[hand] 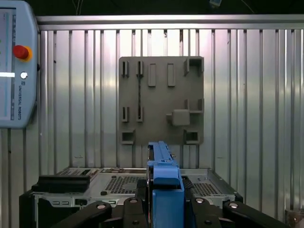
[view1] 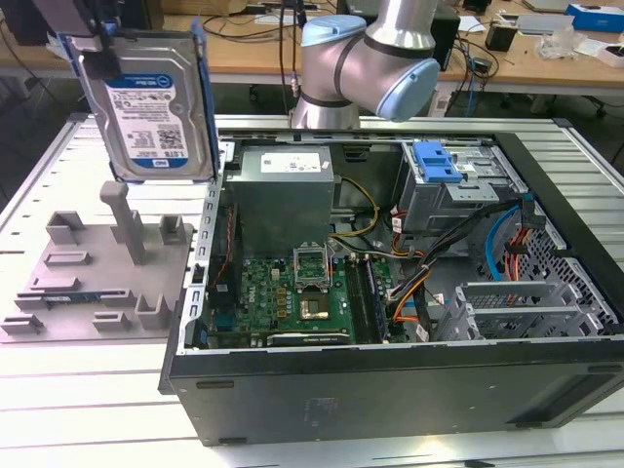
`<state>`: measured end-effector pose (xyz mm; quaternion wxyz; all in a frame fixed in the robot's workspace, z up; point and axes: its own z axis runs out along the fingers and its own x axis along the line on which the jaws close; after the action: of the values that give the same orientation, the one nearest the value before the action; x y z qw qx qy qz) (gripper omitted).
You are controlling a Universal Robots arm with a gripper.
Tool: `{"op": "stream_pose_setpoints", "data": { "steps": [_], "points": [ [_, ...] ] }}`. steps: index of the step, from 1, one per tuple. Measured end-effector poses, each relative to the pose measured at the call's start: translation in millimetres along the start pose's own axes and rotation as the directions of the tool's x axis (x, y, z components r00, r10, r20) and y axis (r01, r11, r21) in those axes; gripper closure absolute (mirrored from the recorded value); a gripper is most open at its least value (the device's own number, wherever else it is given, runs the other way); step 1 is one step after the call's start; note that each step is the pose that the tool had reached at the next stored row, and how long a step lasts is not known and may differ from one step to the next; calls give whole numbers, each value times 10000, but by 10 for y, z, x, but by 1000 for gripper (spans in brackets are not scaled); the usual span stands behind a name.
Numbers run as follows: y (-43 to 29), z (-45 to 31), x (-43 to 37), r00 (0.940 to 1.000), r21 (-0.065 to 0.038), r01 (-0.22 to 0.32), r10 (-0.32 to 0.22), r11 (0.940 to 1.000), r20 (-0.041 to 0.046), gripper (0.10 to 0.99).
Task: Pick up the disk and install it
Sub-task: 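Pick up the disk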
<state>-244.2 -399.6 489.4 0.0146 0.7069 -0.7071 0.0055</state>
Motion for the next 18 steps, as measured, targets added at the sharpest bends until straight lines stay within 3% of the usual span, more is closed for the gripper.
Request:
{"op": "stream_pose_setpoints", "data": {
  "steps": [4, 10, 12, 15, 18],
  "points": [
    [-169, 1, 113, 10000, 0, 2, -2, 10000, 0, 722],
    [-507, 3, 342, 10000, -2, 2, -2, 10000, 0, 722],
    [-577, 4, 389, 10000, -2, 1, -1, 10000, 0, 722],
    [-787, 5, 531, 10000, -3, 3, -3, 10000, 0, 722],
    [-928, 6, 627, 10000, -3, 1, -1, 10000, 0, 722]
  ]
}}
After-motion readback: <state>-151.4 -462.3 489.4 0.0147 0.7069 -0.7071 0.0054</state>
